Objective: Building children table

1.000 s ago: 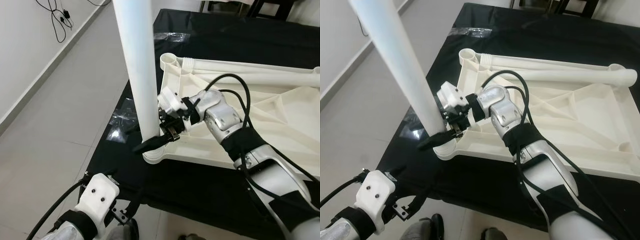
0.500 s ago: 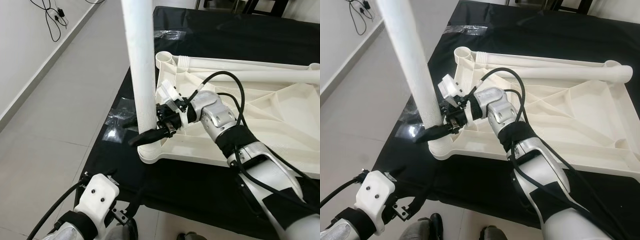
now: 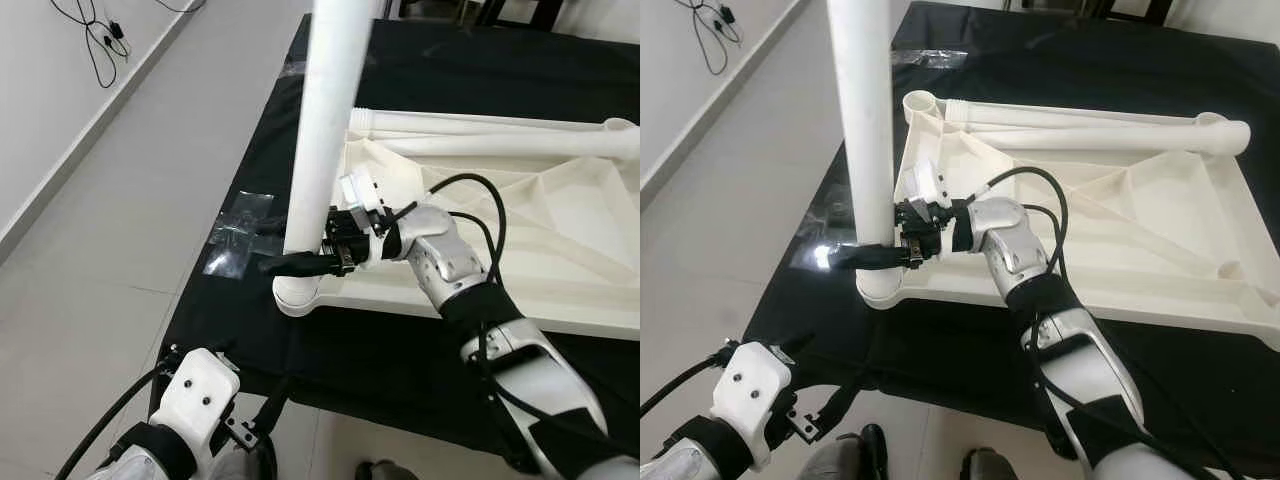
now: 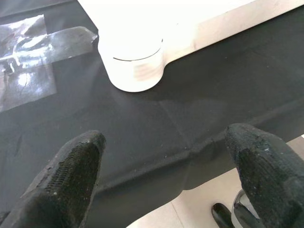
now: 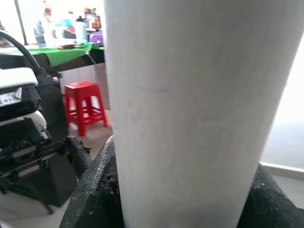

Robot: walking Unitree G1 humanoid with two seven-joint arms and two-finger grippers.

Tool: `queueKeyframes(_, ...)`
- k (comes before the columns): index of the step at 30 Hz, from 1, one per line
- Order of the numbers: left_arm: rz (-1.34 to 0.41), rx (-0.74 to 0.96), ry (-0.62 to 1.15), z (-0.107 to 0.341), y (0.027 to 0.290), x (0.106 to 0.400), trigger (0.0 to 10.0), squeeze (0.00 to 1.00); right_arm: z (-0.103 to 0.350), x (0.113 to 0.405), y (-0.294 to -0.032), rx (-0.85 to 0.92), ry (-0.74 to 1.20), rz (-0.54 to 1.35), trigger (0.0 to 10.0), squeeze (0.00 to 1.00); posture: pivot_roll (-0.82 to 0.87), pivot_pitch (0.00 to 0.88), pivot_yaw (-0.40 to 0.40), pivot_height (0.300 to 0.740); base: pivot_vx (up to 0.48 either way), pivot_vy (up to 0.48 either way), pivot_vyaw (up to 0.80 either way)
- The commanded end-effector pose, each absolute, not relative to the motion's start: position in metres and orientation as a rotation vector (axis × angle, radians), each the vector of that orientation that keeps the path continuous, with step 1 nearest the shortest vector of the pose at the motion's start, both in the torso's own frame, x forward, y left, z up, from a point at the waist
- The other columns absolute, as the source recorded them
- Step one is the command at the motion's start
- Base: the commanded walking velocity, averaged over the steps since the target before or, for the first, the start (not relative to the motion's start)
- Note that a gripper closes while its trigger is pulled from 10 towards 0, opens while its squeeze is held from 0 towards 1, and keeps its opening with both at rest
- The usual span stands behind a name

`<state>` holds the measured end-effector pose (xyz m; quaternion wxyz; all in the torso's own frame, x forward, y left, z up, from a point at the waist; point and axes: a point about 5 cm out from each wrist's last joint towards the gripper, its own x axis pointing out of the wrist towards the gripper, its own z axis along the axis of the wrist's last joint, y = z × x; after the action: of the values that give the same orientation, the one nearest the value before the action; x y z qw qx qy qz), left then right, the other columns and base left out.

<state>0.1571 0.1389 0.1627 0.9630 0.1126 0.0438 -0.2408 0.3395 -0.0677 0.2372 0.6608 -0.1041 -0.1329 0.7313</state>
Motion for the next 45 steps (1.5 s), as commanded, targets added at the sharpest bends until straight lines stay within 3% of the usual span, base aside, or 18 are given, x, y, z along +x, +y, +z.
queueKeyframes(1,-0.497,0.216,0.099,0.162,0.139,0.155,10.0,0.0,0.22,0.338,-0.072,-0.298,-0.231,1.62,10.0,0.0,0.06,0.29,-0.025,0.74,0.0,0.0,0.0)
queueKeyframes(8,-0.495,0.222,0.098,0.162,0.139,0.155,10.0,0.0,0.216,0.335,-0.07,-0.414,-0.215,1.65,10.0,0.0,0.07,0.289,-0.027,0.74,0.0,0.0,0.0)
queueKeyframes(11,-0.494,0.222,0.098,0.162,0.139,0.155,10.0,0.0,0.212,0.331,-0.069,-0.539,-0.156,1.761,10.0,0.0,0.07,0.288,-0.027,0.74,0.0,0.0,0.0)
queueKeyframes(17,-0.499,0.22,0.099,0.162,0.139,0.153,10.0,0.0,0.228,0.333,-0.065,-0.467,-0.095,1.899,10.0,0.0,0.08,0.297,-0.028,0.74,0.0,0.0,0.0)
queueKeyframes(24,-0.505,0.219,0.103,0.163,0.137,0.148,10.0,0.0,0.243,0.338,-0.055,-0.415,-0.085,1.93,10.0,0.0,0.09,0.307,-0.038,0.74,0.0,0.0,0.0)
queueKeyframes(32,-0.484,0.241,0.121,0.17,0.139,0.129,10.0,0.0,0.243,0.332,-0.035,-0.532,-0.055,2.033,10.0,0.0,0.16,0.349,-0.067,0.74,0.0,0.0,0.0)
queueKeyframes(33,-0.468,0.254,0.122,0.171,0.141,0.127,9.2,0.0,0.242,0.33,-0.032,-0.536,-0.055,2.047,10.0,0.0,0.17,0.355,-0.071,0.74,0.0,0.0,0.0)
queueKeyframes(34,-0.457,0.263,0.122,0.172,0.142,0.124,10.0,0.0,0.241,0.329,-0.03,-0.541,-0.052,2.057,10.0,0.0,0.17,0.357,-0.072,0.74,0.0,0.0,0.0)
queueKeyframes(45,-0.413,0.25,0.124,0.173,0.149,0.119,10.0,0.0,0.245,0.328,-0.023,-0.673,0.004,2.112,10.0,0.0,0.19,0.383,-0.083,0.74,0.0,0.0,0.0)
